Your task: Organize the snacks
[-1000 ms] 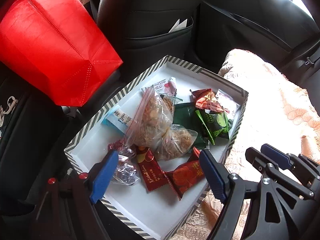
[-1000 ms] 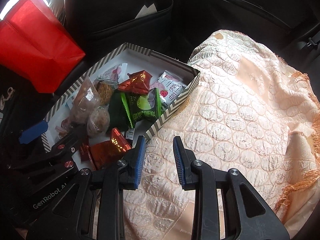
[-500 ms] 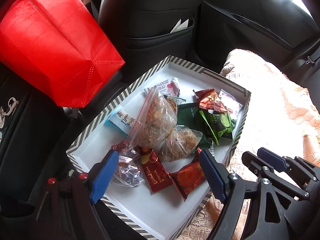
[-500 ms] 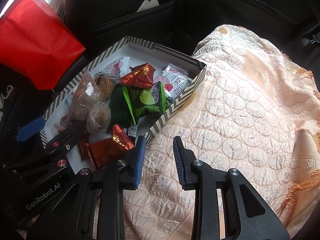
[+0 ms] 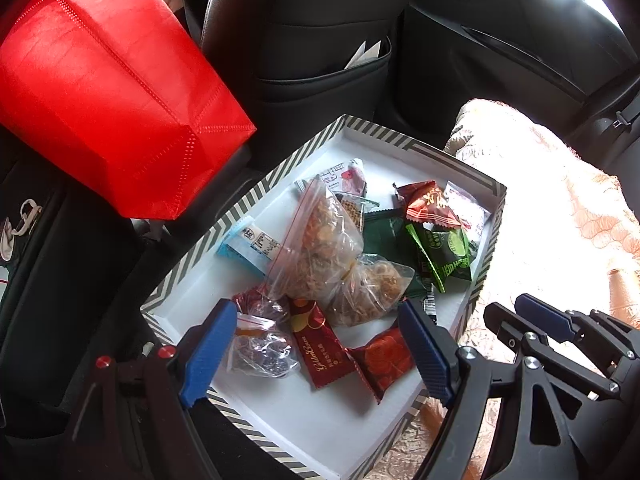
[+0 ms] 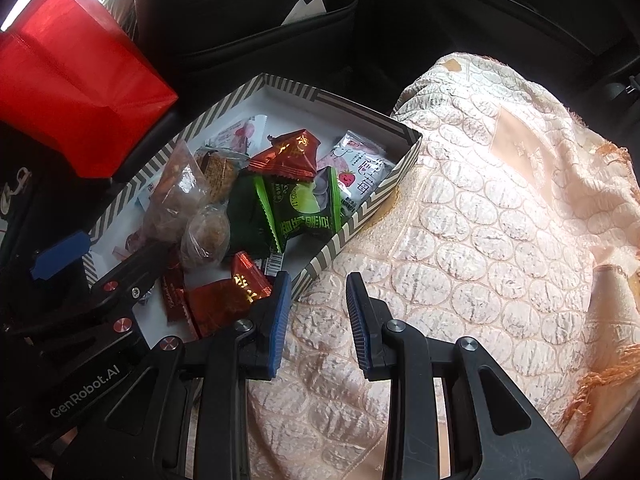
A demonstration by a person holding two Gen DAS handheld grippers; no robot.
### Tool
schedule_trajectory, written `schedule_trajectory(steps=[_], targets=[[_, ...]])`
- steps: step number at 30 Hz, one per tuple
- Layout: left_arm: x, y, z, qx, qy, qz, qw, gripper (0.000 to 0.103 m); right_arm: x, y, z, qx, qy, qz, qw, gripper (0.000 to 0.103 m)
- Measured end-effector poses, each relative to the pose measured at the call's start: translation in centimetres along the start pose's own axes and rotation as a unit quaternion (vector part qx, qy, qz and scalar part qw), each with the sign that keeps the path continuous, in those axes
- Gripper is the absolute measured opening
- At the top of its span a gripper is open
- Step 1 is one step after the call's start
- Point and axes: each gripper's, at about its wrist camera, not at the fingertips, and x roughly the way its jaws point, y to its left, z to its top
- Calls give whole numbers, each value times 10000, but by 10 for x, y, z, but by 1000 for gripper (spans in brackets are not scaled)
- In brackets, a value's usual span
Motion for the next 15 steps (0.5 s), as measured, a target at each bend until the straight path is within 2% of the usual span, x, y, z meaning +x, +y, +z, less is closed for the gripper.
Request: schedule_trajectory(steps=[15], targets=[[3, 9, 2, -55, 12, -16, 10000, 85, 0, 6, 4, -105, -19, 14, 9999, 28]])
